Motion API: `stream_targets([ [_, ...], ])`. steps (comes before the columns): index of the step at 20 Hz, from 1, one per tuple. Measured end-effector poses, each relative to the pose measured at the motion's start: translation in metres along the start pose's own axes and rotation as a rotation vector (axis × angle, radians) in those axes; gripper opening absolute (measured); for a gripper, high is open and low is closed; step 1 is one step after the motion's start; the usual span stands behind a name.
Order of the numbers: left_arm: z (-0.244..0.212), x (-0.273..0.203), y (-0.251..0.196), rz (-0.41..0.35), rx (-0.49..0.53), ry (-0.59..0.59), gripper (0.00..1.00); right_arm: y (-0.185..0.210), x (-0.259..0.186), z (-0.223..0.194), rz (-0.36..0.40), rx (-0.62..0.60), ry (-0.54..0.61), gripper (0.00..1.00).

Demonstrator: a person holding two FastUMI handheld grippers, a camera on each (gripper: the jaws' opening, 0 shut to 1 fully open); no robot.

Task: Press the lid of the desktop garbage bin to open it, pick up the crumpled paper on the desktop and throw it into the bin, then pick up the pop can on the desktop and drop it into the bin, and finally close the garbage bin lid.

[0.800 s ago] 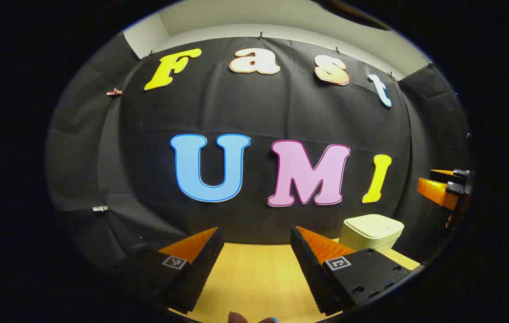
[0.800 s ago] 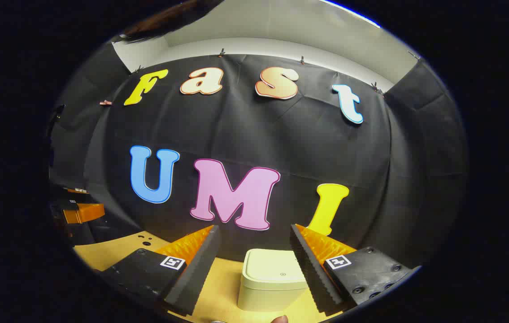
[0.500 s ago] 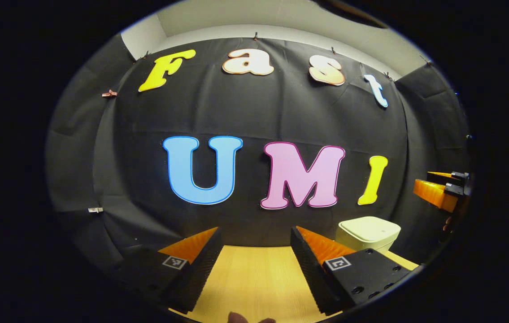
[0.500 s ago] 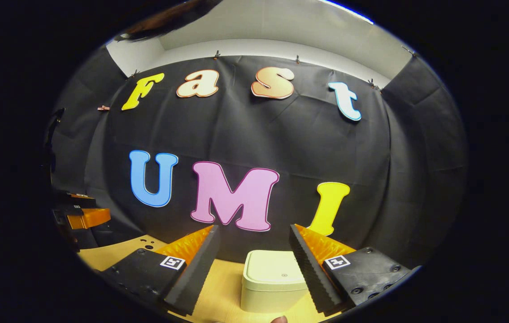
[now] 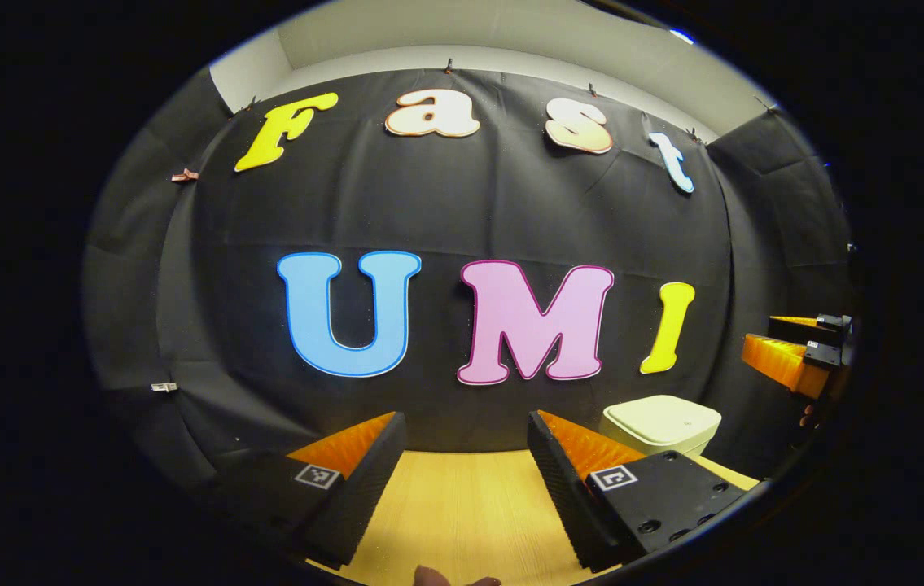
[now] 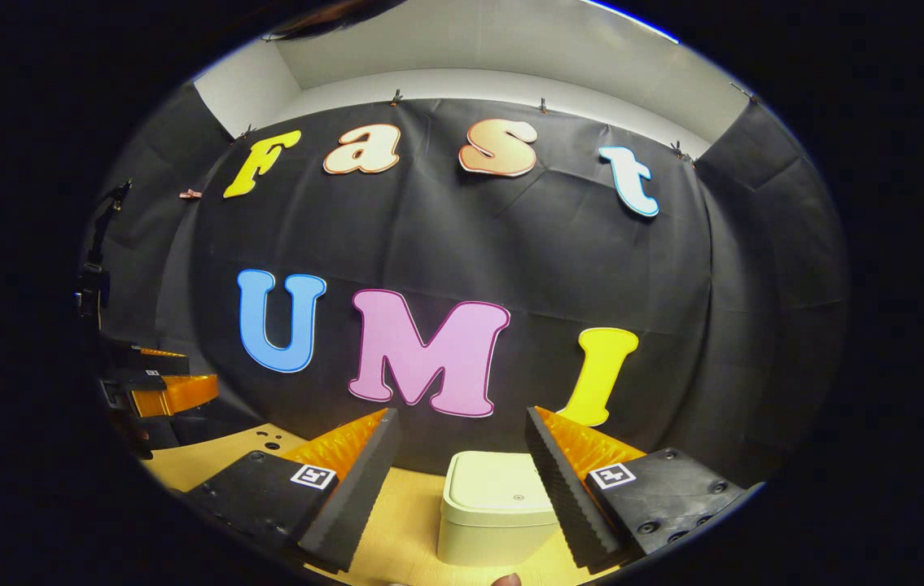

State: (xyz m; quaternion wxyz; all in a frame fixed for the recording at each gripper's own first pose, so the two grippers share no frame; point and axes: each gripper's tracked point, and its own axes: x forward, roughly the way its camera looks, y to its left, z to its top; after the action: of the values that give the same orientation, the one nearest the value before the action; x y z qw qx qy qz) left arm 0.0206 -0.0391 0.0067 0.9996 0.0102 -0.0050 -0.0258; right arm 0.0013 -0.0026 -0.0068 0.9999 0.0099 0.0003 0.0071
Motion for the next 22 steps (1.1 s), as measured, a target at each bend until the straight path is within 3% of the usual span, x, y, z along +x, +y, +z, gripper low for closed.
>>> stream_targets([
  [13, -0.005, 0.003, 0.012, 0.013, -0.012, 0.017, 0.96, 0.005, 0.003, -0.007, 0.023, 0.027, 0.034, 0.95],
  [17, -0.004, 0.007, 0.013, 0.012, -0.014, 0.011, 0.96, -0.005, 0.007, -0.008, 0.01, 0.052, 0.043, 0.17],
  [18, -0.004, 0.006, 0.012, 0.01, -0.014, 0.012, 0.96, -0.014, 0.008, -0.008, -0.027, 0.032, 0.039, 0.14],
  [20, -0.004, 0.007, 0.011, 0.007, -0.013, 0.008, 0.95, -0.03, 0.012, -0.009, -0.098, 0.003, 0.037, 0.17],
  [21, -0.004, 0.007, 0.009, 0.004, -0.012, 0.008, 0.96, -0.031, 0.014, -0.018, -0.091, 0.02, 0.074, 0.17],
  [22, -0.004, 0.008, 0.008, 0.002, -0.01, 0.007, 0.96, -0.02, 0.015, -0.028, -0.025, 0.036, 0.134, 0.19],
])
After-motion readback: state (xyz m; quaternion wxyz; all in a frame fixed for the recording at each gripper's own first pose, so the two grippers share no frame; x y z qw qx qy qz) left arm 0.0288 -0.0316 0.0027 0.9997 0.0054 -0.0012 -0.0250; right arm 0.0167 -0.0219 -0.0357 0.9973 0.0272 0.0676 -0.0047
